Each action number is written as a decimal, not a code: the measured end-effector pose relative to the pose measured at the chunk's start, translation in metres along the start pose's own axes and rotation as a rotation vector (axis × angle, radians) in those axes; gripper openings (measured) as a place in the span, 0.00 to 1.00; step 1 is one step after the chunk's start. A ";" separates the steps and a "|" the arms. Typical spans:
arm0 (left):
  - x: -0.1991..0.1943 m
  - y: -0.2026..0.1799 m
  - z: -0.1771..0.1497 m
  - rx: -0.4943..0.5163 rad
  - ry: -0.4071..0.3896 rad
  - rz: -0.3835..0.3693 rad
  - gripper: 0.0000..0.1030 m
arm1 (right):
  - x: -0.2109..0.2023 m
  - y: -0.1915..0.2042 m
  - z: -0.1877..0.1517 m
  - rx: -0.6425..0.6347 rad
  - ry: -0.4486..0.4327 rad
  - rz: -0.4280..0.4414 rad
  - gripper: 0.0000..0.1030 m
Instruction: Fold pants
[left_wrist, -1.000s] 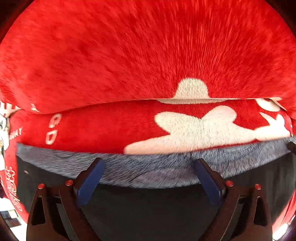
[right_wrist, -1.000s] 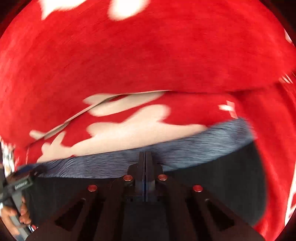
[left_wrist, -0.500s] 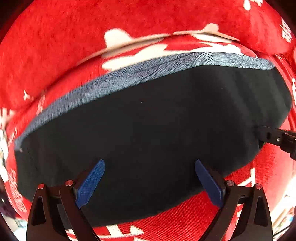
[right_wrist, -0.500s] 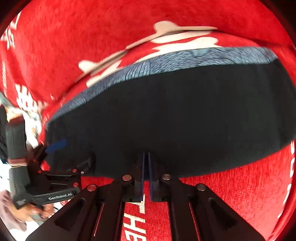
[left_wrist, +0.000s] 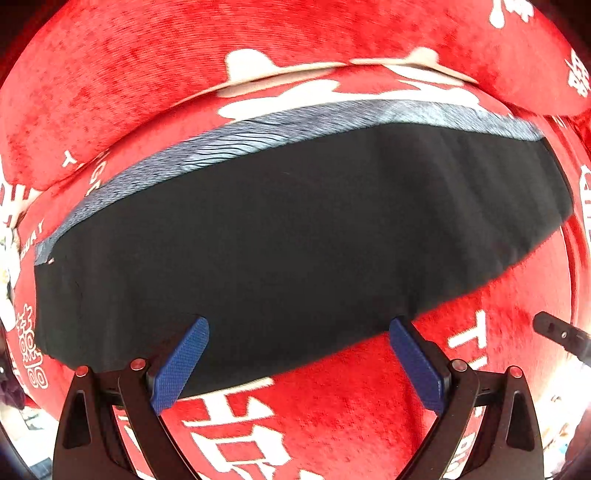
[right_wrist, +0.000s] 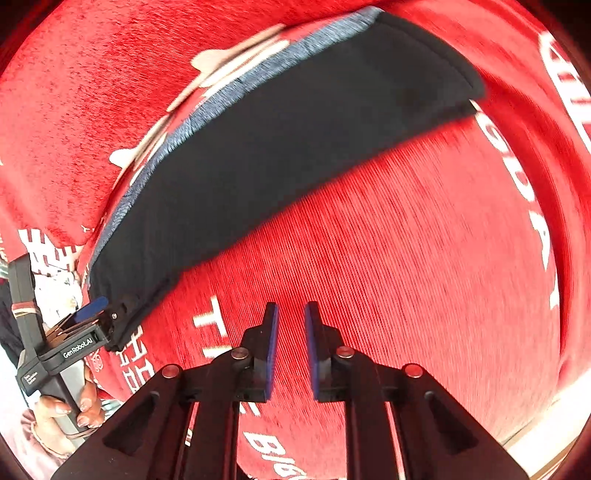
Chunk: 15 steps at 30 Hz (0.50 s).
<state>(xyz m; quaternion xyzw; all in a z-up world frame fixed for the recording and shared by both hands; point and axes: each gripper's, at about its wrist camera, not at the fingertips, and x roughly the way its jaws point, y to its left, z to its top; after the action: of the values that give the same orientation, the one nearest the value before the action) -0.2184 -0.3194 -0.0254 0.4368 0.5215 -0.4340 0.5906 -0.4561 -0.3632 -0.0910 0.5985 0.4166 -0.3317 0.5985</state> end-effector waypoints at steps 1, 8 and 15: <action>0.000 -0.008 -0.004 0.010 0.002 -0.001 0.97 | 0.001 -0.001 -0.005 0.012 0.002 0.002 0.17; -0.016 -0.040 -0.001 0.056 -0.019 -0.023 0.97 | -0.005 -0.017 -0.018 0.089 -0.010 0.016 0.27; -0.013 -0.049 0.033 0.037 -0.057 -0.019 0.97 | -0.029 -0.048 -0.003 0.199 -0.112 0.101 0.27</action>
<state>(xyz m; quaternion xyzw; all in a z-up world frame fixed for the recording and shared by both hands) -0.2587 -0.3623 -0.0128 0.4302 0.5005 -0.4615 0.5929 -0.5123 -0.3667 -0.0862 0.6558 0.3169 -0.3735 0.5745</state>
